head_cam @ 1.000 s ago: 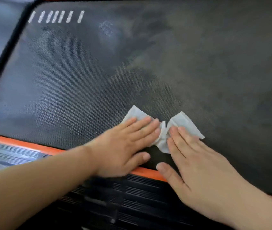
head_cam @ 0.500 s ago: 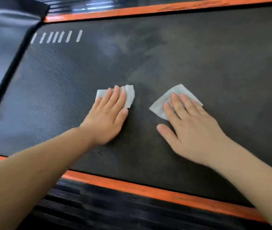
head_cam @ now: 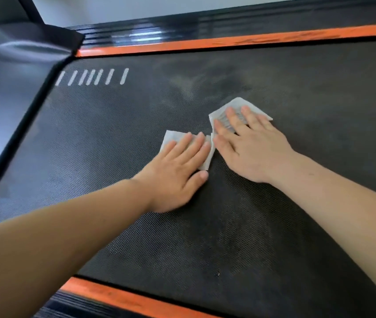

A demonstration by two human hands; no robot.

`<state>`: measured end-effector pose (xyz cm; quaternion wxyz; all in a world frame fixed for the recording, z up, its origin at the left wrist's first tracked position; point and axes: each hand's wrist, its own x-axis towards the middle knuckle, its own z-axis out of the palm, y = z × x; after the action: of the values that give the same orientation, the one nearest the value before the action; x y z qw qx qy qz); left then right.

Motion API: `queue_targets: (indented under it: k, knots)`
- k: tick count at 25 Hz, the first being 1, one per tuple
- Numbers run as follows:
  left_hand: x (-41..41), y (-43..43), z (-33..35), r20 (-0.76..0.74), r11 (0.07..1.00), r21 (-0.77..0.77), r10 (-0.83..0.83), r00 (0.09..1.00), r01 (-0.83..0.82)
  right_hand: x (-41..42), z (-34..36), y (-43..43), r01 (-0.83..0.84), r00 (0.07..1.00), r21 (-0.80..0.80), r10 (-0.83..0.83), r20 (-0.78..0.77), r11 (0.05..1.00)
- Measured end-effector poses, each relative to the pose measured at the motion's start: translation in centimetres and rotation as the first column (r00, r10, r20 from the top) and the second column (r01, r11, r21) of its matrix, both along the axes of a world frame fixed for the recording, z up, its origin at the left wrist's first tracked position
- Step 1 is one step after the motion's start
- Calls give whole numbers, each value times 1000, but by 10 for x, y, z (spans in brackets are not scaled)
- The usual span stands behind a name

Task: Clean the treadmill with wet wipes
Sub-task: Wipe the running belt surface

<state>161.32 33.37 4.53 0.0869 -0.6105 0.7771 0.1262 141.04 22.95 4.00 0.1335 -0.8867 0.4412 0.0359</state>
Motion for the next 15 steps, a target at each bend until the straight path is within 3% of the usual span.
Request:
queue_targets:
  k: [1, 4, 8, 9, 12, 13, 15]
  knots:
    - [9, -12, 3, 18, 1000, 8, 8, 1000, -8, 0, 0, 0, -16, 1000, -15, 16, -5, 1000]
    - [21, -37, 1, 52, 960, 12, 280, 959, -281, -9, -2, 3, -128, 991, -56, 126, -42, 990]
    - [23, -47, -1, -28, 998, 13, -67, 997, 68, 0, -1, -31, -74, 997, -22, 74, -4, 997]
    - [36, -62, 1, -27, 998, 29, -58, 998, 59, 5, 1, -45, -39, 999, 11, 39, -3, 999]
    - [54, -98, 2, 22, 961, 23, 274, 962, -274, 19, 7, -75, 53, 998, 58, -51, -31, 997]
    - [48, -102, 0, 13, 974, 22, 226, 974, -227, 23, 8, -78, 57, 998, 55, -55, -30, 997]
    - [39, -105, -1, -11, 998, 20, -55, 998, 55, 27, 5, -81, -3, 1000, 39, 4, -21, 999]
